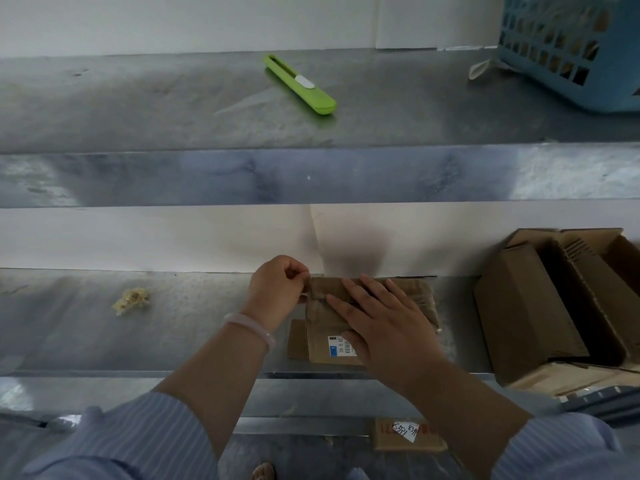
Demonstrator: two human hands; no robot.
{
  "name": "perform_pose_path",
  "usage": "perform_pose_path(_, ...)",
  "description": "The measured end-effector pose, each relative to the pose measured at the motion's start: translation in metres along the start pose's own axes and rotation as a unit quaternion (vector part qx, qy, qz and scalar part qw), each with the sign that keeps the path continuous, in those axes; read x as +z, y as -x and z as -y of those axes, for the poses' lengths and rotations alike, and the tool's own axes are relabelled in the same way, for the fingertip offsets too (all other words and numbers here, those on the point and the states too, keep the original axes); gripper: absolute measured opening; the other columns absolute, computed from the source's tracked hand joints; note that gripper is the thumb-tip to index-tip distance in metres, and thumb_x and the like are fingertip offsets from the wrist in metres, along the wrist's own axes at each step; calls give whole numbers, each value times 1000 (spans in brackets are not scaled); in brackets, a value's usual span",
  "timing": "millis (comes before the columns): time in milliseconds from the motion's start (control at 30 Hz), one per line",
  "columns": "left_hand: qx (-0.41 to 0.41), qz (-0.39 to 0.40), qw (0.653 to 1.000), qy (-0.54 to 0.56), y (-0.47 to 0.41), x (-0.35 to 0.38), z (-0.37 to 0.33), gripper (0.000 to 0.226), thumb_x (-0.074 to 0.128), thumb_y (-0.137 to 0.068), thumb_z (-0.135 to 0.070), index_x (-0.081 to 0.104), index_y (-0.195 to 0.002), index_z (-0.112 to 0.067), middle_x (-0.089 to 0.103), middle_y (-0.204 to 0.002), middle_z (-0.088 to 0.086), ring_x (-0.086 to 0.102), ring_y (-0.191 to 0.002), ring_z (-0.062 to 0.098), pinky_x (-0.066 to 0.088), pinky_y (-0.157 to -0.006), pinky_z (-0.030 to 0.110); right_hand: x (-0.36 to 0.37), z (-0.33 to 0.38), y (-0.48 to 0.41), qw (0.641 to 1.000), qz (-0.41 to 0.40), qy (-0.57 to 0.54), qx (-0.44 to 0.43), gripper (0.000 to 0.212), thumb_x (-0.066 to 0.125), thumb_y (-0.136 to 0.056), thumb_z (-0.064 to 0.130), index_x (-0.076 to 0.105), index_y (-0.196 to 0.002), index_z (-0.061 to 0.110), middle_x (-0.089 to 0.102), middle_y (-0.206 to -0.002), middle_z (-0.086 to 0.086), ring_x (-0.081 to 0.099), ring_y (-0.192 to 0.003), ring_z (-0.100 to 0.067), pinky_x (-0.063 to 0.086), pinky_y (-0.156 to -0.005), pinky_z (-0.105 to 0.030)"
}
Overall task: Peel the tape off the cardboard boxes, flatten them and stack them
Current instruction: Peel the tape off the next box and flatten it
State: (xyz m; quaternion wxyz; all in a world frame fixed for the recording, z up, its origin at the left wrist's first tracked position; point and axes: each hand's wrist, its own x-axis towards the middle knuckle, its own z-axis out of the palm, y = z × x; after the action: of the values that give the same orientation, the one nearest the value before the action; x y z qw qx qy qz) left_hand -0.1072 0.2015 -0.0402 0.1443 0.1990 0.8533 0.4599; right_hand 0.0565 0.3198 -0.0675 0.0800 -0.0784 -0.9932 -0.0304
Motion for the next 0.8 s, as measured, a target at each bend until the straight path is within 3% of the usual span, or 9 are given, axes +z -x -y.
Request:
perform_pose_path(100,83,-22,988,-127,1,6,7,11,59,-90,-8,65,-86,-16,64,-82,-4,60,-76,10,47,-64,17,0,0,-1,1000,2,2,1,50,32,-97,49,40,-144,35,45,-149,2,41,-139,-24,29,-115,-46)
perform_pose_path(167,79,-20,990,-115,3,7,8,12,57,-91,-8,67,-90,-15,63,-84,-6,58,-78,8,41,-62,10,0,0,0,1000,-1,1,1,49,33,-97,49,40,-144,36,45,-149,2,40,-139,-24,28,-115,-45)
perform_pose_path(267,-14,20,997,66,7,5,11,15,56,-94,-8,70,-93,-12,69,-89,0,64,-77,7,48,-57,9,0,0,2,1000,-2,1,-4,49,33,-97,49,39,-144,36,44,-150,2,40,-139,-23,27,-115,-45)
perform_pose_path(367,-130,97,943,289,12,-3,17,21,49,-98,-9,70,-101,-5,73,-99,12,69,-93,21,55,-71,24,-1,-1,2,1000,-4,-1,-10,50,32,-97,49,37,-145,37,43,-150,3,39,-139,-23,29,-115,-46)
perform_pose_path(467,-171,161,892,386,9,-14,27,25,44,-98,-5,66,-110,2,70,-108,18,66,-105,28,55,-86,36,-1,-1,2,1000,-12,-4,-14,49,33,-97,49,38,-144,37,44,-150,2,41,-139,-23,31,-114,-46)
perform_pose_path(633,-144,183,925,300,6,-19,32,16,57,-91,1,71,-98,-4,73,-100,14,68,-98,24,55,-90,35,-1,-2,6,999,-22,-17,-36,48,35,-97,48,39,-143,38,44,-150,3,39,-139,-22,35,-113,-47)
perform_pose_path(800,-112,146,955,234,5,-12,27,8,62,-87,2,67,-92,-3,70,-89,12,69,-85,20,58,-81,32,-1,-4,5,999,-25,-15,-37,48,39,-96,48,38,-143,39,44,-150,4,40,-139,-21,32,-114,-45)
